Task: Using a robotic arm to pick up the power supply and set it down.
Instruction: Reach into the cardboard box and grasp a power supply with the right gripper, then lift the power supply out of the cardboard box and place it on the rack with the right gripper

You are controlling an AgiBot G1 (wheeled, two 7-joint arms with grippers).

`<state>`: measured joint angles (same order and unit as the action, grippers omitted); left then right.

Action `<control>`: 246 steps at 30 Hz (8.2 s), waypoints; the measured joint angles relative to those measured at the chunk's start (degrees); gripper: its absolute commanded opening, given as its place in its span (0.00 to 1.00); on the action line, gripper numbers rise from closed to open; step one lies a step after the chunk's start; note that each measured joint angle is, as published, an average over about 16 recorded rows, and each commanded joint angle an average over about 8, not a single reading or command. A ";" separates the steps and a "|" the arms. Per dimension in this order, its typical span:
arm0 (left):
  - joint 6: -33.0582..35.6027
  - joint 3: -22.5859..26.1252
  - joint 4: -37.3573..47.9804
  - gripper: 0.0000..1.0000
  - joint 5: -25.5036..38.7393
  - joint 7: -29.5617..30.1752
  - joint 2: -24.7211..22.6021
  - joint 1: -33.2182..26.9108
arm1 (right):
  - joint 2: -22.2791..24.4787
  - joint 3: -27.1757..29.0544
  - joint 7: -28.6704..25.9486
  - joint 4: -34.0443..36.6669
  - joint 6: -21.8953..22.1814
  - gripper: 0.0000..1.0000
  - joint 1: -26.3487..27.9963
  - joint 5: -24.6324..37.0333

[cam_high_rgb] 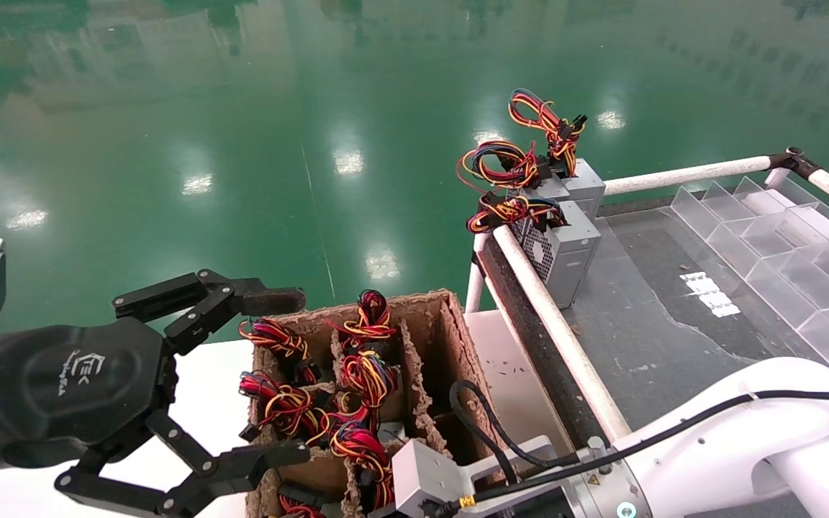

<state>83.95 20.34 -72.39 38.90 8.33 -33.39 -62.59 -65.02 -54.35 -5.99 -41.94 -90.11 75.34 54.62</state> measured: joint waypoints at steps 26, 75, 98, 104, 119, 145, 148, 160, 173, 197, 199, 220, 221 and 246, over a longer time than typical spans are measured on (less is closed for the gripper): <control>-0.01 0.02 0.00 1.00 -0.01 -0.01 0.01 0.00 | 0.34 -2.81 4.08 2.55 0.57 0.00 0.28 -3.81; -0.02 0.05 0.00 1.00 -0.03 -0.02 0.02 -0.01 | 32.34 19.87 10.92 -23.39 9.09 0.00 -5.25 -33.56; -0.02 0.06 0.00 1.00 -0.04 -0.03 0.02 -0.02 | 39.88 25.19 22.01 -6.58 11.04 0.00 -10.23 -37.29; -0.03 0.06 0.00 1.00 -0.05 -0.03 0.02 -0.01 | 38.02 25.08 23.55 -1.12 11.16 0.00 -7.84 -35.89; -0.04 0.06 0.01 1.00 -0.07 -0.03 0.03 -0.01 | 35.86 24.17 23.74 4.23 10.00 0.00 -4.64 -33.68; -0.04 0.07 0.03 1.00 -0.06 -0.04 0.03 -0.02 | 33.04 22.13 25.66 17.15 16.23 0.00 6.95 -26.07; -0.04 0.07 0.03 1.00 -0.06 -0.04 0.03 -0.02 | 31.45 21.17 26.19 21.40 18.90 0.00 10.33 -23.74; -0.04 0.08 0.03 1.00 -0.06 -0.05 0.03 -0.02 | 23.38 16.96 28.52 34.69 32.97 0.00 21.29 -15.47; -0.04 0.09 0.03 1.00 -0.07 -0.05 0.04 -0.02 | 16.55 14.11 29.61 40.11 41.30 0.00 27.11 -11.03; -0.05 0.10 0.03 1.00 -0.08 -0.06 0.04 -0.02 | 7.06 10.73 30.99 41.24 43.48 0.00 30.23 -6.18; -0.05 0.10 0.03 1.00 -0.08 -0.06 0.04 -0.02 | 6.50 10.46 31.11 41.27 43.46 0.00 30.29 -5.78; -0.06 0.11 0.04 1.00 -0.09 -0.06 0.05 -0.02 | 4.39 10.63 32.40 41.72 46.25 0.00 31.35 -6.00; -0.06 0.11 0.04 1.00 -0.09 -0.06 0.05 -0.02 | 4.38 10.70 32.38 41.74 46.31 0.00 31.36 -6.09; -0.06 0.12 0.05 1.00 -0.10 -0.07 0.06 -0.01 | 3.42 10.14 34.20 41.45 49.91 0.00 32.70 -5.38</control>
<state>83.89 20.45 -72.34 38.80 8.26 -33.33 -62.61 -61.60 -44.21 28.21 -0.50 -40.20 108.03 49.24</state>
